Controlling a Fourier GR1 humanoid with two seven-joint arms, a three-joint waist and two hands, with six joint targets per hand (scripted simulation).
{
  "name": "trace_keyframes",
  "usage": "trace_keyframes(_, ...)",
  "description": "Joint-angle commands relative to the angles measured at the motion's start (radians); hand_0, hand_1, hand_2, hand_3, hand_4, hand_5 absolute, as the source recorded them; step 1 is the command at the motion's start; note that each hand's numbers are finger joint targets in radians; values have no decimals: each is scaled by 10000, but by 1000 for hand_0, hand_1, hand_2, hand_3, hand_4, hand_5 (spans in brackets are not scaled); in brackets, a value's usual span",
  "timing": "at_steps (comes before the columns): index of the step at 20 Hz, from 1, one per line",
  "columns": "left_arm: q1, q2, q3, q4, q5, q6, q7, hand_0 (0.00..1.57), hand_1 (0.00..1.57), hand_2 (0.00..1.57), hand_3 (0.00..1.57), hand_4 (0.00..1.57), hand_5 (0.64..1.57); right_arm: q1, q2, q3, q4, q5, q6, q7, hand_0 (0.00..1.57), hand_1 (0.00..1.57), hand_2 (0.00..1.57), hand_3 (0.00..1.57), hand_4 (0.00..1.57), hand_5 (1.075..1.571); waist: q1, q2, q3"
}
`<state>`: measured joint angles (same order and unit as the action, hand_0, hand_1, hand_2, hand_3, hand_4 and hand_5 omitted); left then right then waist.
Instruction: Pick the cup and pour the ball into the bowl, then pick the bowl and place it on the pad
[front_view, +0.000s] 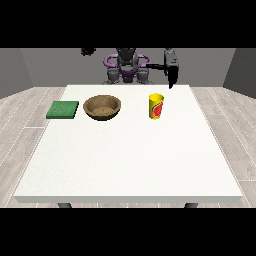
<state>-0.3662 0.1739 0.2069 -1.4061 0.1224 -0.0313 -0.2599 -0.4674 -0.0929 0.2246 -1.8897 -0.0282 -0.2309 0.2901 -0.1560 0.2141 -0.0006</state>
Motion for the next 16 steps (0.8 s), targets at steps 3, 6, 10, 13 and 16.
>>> trace_keyframes(3,95,-155,-7,2273,-413,-326,-2098,0,0,0,0,0,1403,-557,-360,-778,-334,-104,271,719,0,0,0,0,0,1567,117,133,-3)
trace_keyframes(6,-563,764,785,3555,169,-1106,-2457,0,0,0,0,0,1409,-136,-349,-904,-654,-183,429,403,0,0,0,0,0,1569,-33,259,-1)
trace_keyframes(10,-396,207,526,4539,-180,-829,-3494,0,0,0,0,0,1444,365,-573,-1276,-872,-718,970,545,0,0,0,0,0,1568,-158,37,1)
trace_keyframes(13,-890,450,655,5319,-155,-921,-3723,0,0,0,0,0,1439,793,-598,-1641,-839,-1045,1291,134,0,0,0,0,0,1566,-122,-13,3)
trace_keyframes(16,-1230,273,761,6113,-146,-768,-4233,0,0,0,0,0,1427,189,-782,-1995,-1156,-1170,1250,733,0,0,0,0,0,1565,-183,203,-2)
